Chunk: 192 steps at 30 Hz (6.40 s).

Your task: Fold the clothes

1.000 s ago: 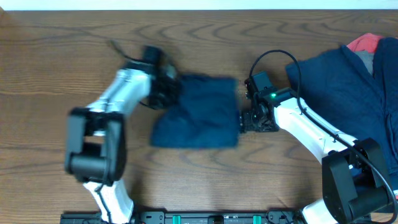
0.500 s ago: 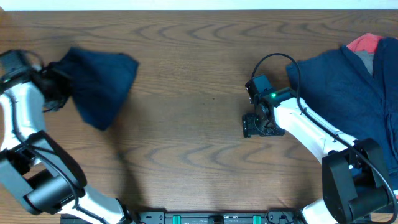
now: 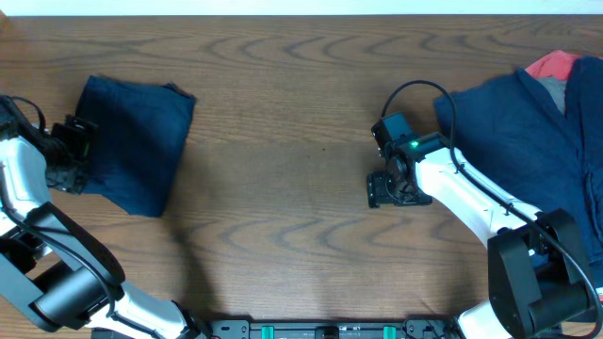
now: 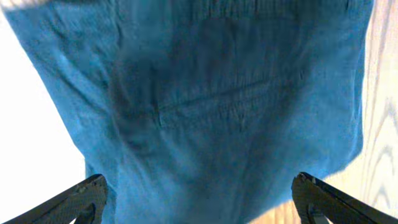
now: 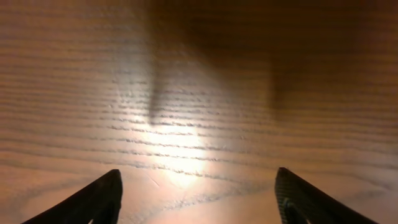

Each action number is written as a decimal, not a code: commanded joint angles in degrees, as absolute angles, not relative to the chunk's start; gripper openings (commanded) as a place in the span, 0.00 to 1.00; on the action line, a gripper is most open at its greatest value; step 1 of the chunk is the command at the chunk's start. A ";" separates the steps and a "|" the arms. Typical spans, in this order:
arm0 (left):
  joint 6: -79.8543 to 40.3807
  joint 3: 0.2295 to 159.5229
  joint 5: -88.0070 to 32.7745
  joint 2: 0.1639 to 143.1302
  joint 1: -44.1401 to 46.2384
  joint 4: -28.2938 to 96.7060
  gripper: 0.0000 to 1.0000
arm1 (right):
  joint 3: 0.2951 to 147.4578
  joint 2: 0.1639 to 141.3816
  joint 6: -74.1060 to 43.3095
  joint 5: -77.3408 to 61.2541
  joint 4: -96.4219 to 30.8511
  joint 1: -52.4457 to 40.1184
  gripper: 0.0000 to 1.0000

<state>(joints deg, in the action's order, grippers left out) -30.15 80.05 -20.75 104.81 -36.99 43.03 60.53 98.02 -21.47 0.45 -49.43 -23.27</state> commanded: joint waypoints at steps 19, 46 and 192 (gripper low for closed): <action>-15.00 79.57 -10.85 104.92 5.98 61.41 0.98 | 61.08 97.38 -18.52 -19.86 -46.35 -9.06 0.99; -19.46 58.02 -5.82 57.74 14.24 63.42 0.98 | 49.76 44.69 -14.46 -9.08 -58.17 -0.75 0.99; -21.12 11.84 8.60 0.12 -3.20 29.87 0.98 | 0.32 0.34 1.98 -2.81 -4.05 -3.40 0.99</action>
